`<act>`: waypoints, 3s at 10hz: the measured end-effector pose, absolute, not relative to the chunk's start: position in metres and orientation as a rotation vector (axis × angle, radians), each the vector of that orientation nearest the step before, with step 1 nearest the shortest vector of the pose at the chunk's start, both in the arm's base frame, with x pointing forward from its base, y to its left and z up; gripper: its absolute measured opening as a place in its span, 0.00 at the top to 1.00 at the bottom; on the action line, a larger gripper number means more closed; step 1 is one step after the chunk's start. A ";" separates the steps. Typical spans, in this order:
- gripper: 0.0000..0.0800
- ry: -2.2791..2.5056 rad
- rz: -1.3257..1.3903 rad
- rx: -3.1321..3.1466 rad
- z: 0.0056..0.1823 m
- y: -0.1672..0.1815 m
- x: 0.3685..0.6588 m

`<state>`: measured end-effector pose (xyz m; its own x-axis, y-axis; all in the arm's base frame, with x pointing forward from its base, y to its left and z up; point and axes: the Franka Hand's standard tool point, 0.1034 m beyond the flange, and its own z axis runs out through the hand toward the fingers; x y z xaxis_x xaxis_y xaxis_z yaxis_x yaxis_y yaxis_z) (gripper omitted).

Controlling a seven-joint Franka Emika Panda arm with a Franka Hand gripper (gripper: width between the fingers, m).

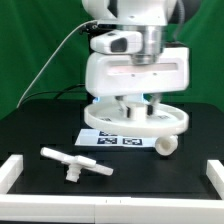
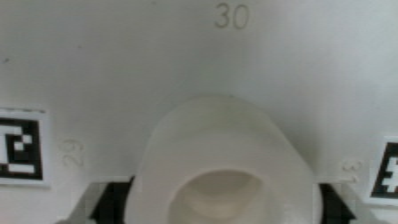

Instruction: Assemble round table

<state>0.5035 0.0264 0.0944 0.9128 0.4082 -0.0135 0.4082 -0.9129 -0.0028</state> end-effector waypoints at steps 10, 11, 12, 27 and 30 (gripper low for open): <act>0.50 0.846 0.014 3.044 0.053 0.057 0.571; 0.50 0.839 0.012 3.046 0.053 0.057 0.571; 0.50 0.842 0.010 3.045 0.053 0.058 0.570; 0.55 0.881 -0.024 3.039 0.008 0.054 0.559; 0.58 0.888 -0.017 3.037 0.007 0.057 0.563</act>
Offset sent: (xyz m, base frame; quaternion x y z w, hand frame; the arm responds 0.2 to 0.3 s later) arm 0.0000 0.0000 0.0000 0.0000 0.0000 0.0000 1.0000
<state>0.5627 0.0567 0.0070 0.8425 0.5386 -0.0042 0.5384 -0.8423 -0.0245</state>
